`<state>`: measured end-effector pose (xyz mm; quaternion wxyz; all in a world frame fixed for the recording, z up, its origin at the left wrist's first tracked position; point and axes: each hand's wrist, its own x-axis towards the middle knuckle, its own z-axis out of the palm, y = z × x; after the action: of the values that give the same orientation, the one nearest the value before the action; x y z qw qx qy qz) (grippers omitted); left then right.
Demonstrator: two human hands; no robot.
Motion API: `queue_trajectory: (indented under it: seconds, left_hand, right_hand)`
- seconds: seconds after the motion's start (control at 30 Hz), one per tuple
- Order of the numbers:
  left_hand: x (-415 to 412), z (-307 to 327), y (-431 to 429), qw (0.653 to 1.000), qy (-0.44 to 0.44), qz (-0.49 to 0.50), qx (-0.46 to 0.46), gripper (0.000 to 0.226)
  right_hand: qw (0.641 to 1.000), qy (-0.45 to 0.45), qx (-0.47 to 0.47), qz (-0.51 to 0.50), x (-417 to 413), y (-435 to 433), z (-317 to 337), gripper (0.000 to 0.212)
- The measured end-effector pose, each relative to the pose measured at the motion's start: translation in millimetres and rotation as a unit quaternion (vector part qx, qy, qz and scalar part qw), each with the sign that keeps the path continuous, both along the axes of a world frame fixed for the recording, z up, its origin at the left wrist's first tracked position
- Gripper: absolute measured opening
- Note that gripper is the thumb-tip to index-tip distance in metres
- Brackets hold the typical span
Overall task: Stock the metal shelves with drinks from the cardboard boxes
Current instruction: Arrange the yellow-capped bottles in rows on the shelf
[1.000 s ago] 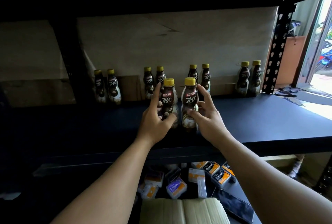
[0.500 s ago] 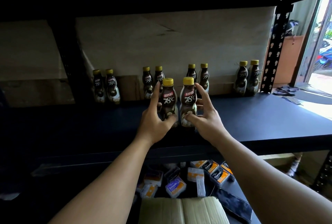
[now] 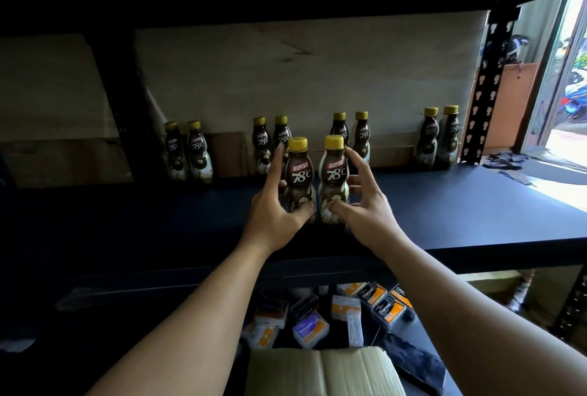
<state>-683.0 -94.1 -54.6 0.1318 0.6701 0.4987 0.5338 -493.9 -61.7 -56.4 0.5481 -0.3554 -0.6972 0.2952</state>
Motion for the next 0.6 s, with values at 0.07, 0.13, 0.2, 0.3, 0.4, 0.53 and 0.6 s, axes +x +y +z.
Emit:
queue_trajectory:
  seconds: [0.07,0.13,0.2,0.3,0.4,0.53,0.6]
  left_hand:
    - [0.3,0.4,-0.6,1.000,0.009,-0.002,-0.001,0.111]
    - [0.7,0.8,-1.5,1.000,0.022,-0.002,0.005,0.112]
    - [1.6,2.5,-3.2,0.999,0.037,0.003,0.011,0.112]
    - [1.1,3.1,-3.9,0.999,0.050,0.017,0.012,0.112]
    - [-2.7,2.7,-6.2,0.998,0.062,0.022,0.009,0.110]
    - [-14.7,3.4,-10.1,0.997,0.072,0.024,-0.001,0.108]
    - [-23.0,4.7,-12.9,0.997,0.076,0.029,-0.010,0.108]
  right_hand:
    - [1.000,-0.002,0.001,0.005,-0.8,0.2,0.3,0.098]
    - [1.000,-0.011,0.005,0.006,-1.3,-0.3,1.0,0.101]
    - [1.000,-0.018,0.010,0.010,-1.4,-1.5,1.4,0.104]
    - [0.999,-0.036,0.019,0.017,-2.1,-1.3,0.9,0.108]
    - [0.998,-0.067,0.020,0.005,-5.0,2.0,1.6,0.107]
    - [0.994,-0.108,0.026,0.008,-13.3,3.6,4.0,0.108]
    - [0.991,-0.129,0.029,0.007,-21.2,2.0,7.6,0.109]
